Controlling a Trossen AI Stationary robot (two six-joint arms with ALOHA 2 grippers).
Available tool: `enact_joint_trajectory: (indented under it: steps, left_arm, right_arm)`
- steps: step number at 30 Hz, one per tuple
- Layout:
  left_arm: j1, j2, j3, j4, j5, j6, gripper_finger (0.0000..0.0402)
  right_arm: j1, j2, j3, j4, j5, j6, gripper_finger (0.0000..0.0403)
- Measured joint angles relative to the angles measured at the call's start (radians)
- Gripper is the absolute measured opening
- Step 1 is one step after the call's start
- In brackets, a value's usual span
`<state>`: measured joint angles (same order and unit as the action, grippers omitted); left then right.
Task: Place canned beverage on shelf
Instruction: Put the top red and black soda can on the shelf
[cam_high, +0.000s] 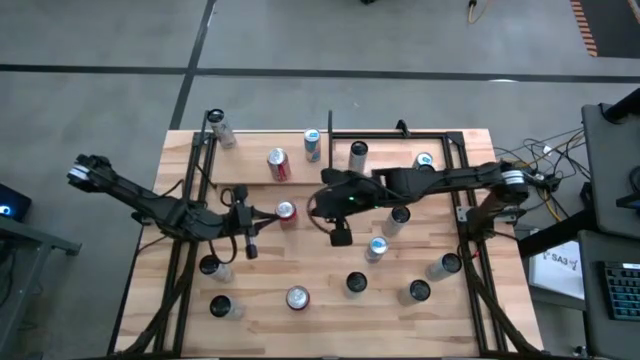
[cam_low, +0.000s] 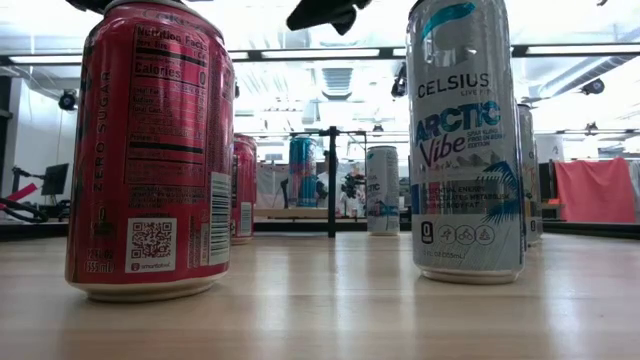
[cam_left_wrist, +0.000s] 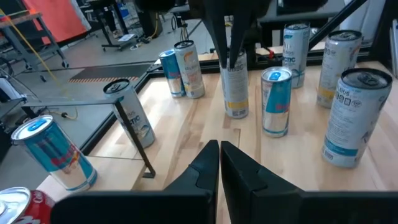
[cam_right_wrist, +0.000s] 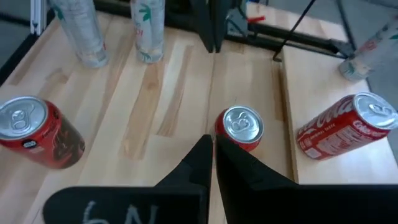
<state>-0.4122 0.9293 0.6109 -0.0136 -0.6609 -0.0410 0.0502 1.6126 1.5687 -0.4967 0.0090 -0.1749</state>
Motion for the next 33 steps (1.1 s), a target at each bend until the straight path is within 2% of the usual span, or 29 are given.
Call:
enact_joint_trajectory:
  steps: [4,8,13,20,33]
  left_arm:
    - [0.0,0.013,0.0,0.029,0.0,0.001,0.0]
    - [-0.001,0.012,0.017,0.02,0.0,-0.031,0.0]
    - [-0.002,0.014,0.062,-0.039,0.035,-0.072,0.0]
    - [-0.004,0.031,0.105,-0.051,0.051,-0.09,0.0]
    - [-0.005,0.107,0.109,-0.032,0.043,-0.18,0.0]
  right_arm:
    - [0.0,-0.075,-0.154,0.208,0.046,0.001,0.0011]
    - [0.0,-0.132,-0.291,0.429,0.047,0.003,0.0011]
    - [0.0,-0.181,-0.405,0.587,0.046,0.027,0.0011]
    - [0.003,-0.214,-0.5,0.648,0.046,0.072,0.0011]
    - [0.003,-0.215,-0.563,0.693,0.046,0.072,0.0011]
